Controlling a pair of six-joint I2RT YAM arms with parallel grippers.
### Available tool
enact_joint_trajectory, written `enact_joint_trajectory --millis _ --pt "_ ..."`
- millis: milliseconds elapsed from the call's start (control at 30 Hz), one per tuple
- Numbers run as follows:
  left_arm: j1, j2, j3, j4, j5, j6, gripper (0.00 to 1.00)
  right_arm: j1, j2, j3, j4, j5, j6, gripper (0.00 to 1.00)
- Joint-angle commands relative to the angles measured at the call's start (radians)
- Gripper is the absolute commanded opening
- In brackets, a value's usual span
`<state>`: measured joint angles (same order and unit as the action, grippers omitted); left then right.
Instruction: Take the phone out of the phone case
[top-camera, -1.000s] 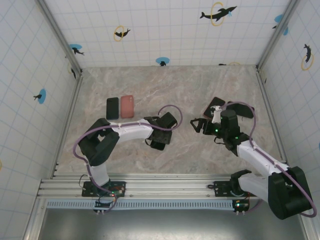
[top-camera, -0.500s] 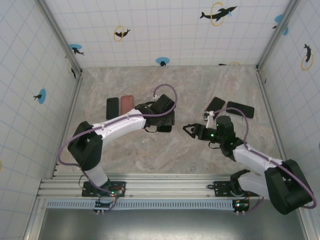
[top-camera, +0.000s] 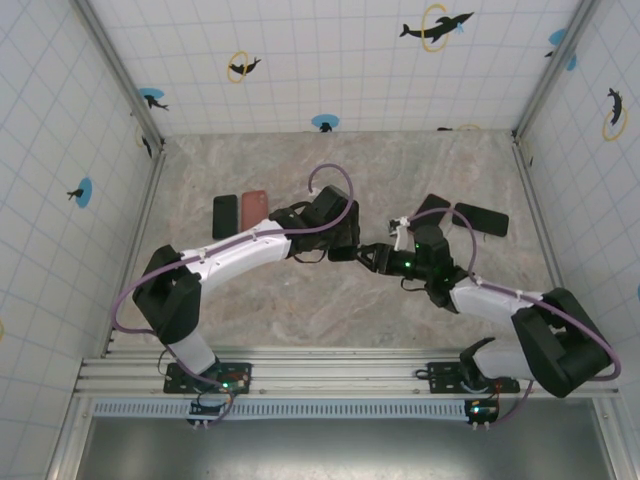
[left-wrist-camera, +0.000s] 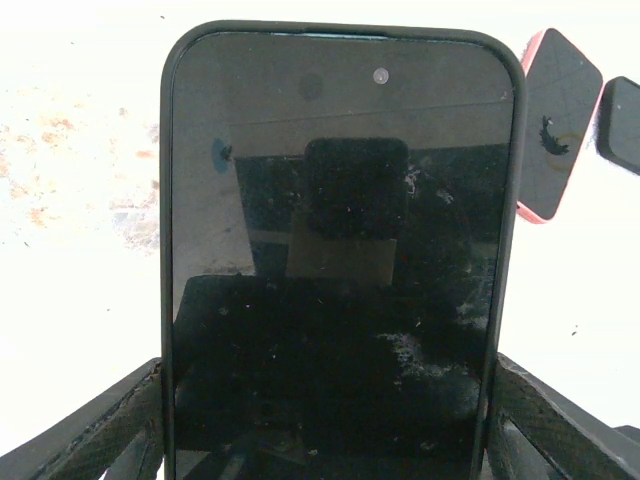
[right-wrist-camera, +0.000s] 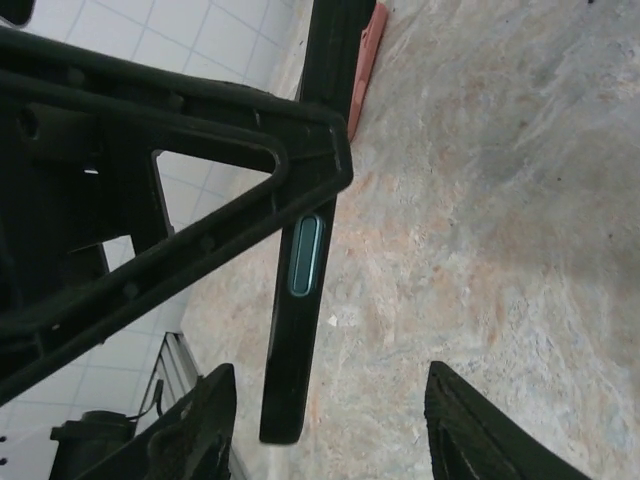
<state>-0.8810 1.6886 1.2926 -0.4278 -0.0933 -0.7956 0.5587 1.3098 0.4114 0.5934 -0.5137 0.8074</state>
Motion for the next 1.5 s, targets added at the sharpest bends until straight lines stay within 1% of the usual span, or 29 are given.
enact_joint_trajectory --millis 0,267,433,467,500,633,700,767,933,1067,1200,1300,1367,1467 --pt "-0.007 -0.034 0.043 0.044 0.001 -0.024 0.53 0.016 0.039 0.061 0.076 0.023 0.019 0.46" --pt "-0.015 -0.048 0.043 0.063 -0.005 -0.039 0.52 0.049 0.112 0.111 0.103 0.053 0.037 0.26" --pt "-0.015 -0.061 0.024 0.076 -0.014 -0.044 0.55 0.054 0.115 0.119 0.1 0.062 0.04 0.1" --pt "-0.015 -0.062 0.025 0.077 -0.014 -0.042 0.57 0.054 0.111 0.115 0.098 0.065 0.042 0.09" --pt "-0.015 -0.062 0.028 0.076 -0.013 -0.038 0.61 0.053 0.107 0.114 0.098 0.066 0.04 0.09" --pt "-0.013 -0.079 0.016 0.081 -0.011 -0.021 0.83 0.042 0.084 0.111 0.088 0.067 0.04 0.08" --pt "0.0 -0.098 -0.008 0.104 0.008 -0.013 0.88 0.031 0.073 0.106 0.086 0.062 0.042 0.07" --pt "0.022 -0.121 -0.041 0.14 0.04 -0.014 0.89 0.019 0.06 0.102 0.082 0.056 0.047 0.07" --pt "0.078 -0.157 -0.086 0.231 0.14 -0.035 0.89 -0.023 0.016 0.08 0.08 0.019 0.076 0.06" --pt "0.146 -0.188 -0.185 0.395 0.262 -0.094 0.86 -0.07 -0.023 0.066 0.094 -0.044 0.116 0.06" --pt "0.2 -0.181 -0.213 0.525 0.367 -0.139 0.82 -0.123 -0.053 0.058 0.14 -0.108 0.175 0.06" --pt "0.209 -0.151 -0.214 0.661 0.45 -0.198 0.77 -0.142 -0.063 0.06 0.174 -0.14 0.223 0.06" --pt "0.209 -0.118 -0.195 0.721 0.503 -0.225 0.74 -0.15 -0.066 0.064 0.194 -0.16 0.25 0.06" --pt "0.21 -0.082 -0.175 0.81 0.57 -0.27 0.71 -0.164 -0.067 0.058 0.247 -0.176 0.302 0.06"
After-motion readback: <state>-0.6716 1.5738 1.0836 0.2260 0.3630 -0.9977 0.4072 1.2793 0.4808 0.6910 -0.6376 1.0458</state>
